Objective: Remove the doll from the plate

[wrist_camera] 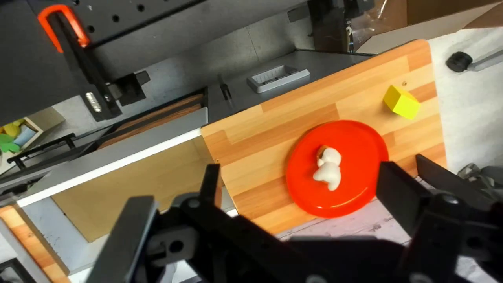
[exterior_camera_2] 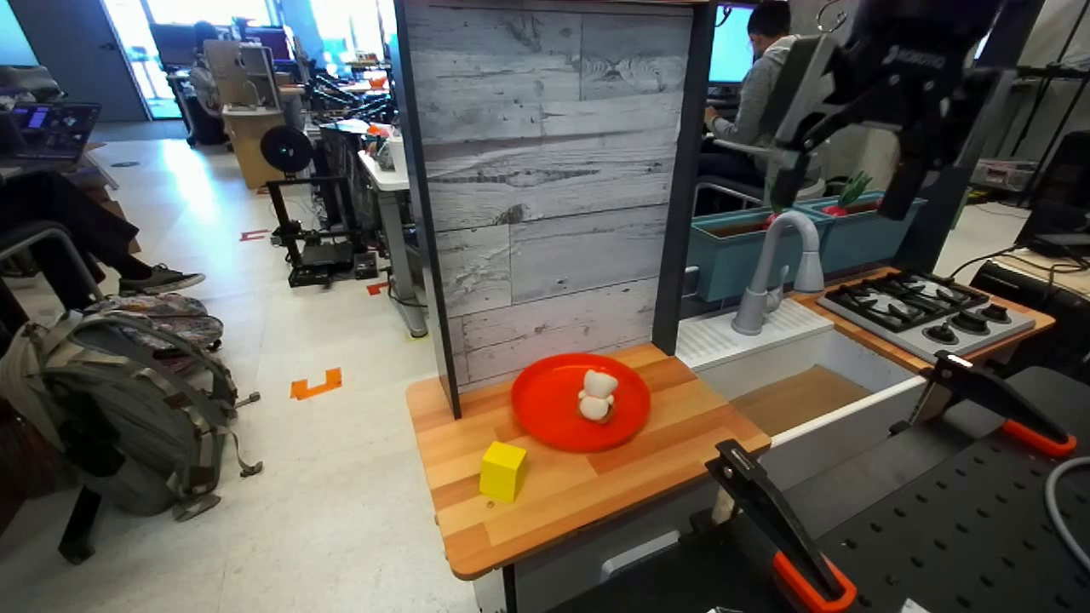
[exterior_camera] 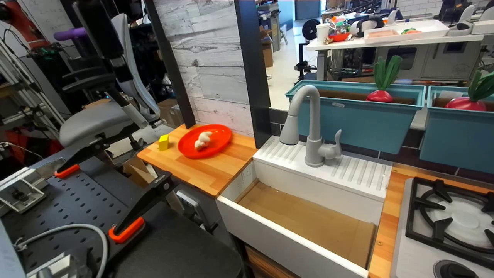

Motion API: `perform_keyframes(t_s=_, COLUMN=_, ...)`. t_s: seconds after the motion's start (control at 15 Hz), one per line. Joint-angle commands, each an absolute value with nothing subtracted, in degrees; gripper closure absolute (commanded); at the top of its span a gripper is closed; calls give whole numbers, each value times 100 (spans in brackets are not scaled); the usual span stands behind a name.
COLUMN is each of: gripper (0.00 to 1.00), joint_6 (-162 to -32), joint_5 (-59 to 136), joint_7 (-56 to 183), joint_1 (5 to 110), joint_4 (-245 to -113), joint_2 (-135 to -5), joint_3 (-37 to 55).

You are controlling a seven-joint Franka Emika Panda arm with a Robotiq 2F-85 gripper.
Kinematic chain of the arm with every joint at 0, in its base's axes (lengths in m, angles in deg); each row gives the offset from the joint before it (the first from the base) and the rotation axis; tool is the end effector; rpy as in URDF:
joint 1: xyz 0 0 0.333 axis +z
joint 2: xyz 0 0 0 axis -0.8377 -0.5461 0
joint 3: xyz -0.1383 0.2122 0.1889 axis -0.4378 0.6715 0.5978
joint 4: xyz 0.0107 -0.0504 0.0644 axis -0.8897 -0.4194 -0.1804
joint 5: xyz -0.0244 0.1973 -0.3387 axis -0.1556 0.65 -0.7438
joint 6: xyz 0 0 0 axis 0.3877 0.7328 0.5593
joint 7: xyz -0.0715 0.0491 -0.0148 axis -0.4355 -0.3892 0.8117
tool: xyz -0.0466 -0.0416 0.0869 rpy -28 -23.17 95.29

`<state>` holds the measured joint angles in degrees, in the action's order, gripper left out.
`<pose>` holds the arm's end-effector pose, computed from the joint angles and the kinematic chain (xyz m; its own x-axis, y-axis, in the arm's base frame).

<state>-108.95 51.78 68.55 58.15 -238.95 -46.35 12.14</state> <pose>0.4199 0.0001 0.2821 0.9515 -0.3076 -0.0016 -0.3059 -0.9459 -0.1077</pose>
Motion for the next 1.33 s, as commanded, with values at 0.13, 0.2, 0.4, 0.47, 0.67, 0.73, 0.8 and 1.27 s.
perform_keyframes(t_s=0.13, gripper=0, joint_6=-11840, joint_5=5283, joint_7=7571, joint_1=6017, joint_4=-22527, joint_2=-6857, joint_3=1546)
perform_keyframes(t_s=0.2, gripper=0, joint_6=-11924, joint_5=5236, joint_7=7670, joint_1=6054, joint_4=-22257, joint_2=-7202, joint_3=1544)
perform_keyframes(t_s=0.4, gripper=0, joint_6=-11993, joint_5=5358, joint_7=7804, joint_1=6120, joint_4=-21471, joint_2=-8099, joint_3=1581)
perform_keyframes(t_s=0.47, gripper=0, joint_6=-11977, joint_5=5344, joint_7=7868, joint_1=6148, joint_4=-21234, joint_2=-8352, joint_3=1565)
perform_keyframes(t_s=0.67, gripper=0, joint_6=-11905, joint_5=5304, joint_7=8027, joint_1=6239, joint_4=-20603, joint_2=-9009, joint_3=1504)
perform_keyframes(t_s=0.73, gripper=0, joint_6=-11890, joint_5=5283, joint_7=8068, joint_1=6279, joint_4=-20440, joint_2=-9193, joint_3=1483)
perform_keyframes(t_s=0.8, gripper=0, joint_6=-11870, joint_5=5270, joint_7=8102, joint_1=6314, joint_4=-20292, joint_2=-9354, joint_3=1465)
perform_keyframes(t_s=1.27, gripper=0, joint_6=-11883, joint_5=5254, joint_7=8258, joint_1=6543, joint_4=-19548, joint_2=-10210, joint_3=1391)
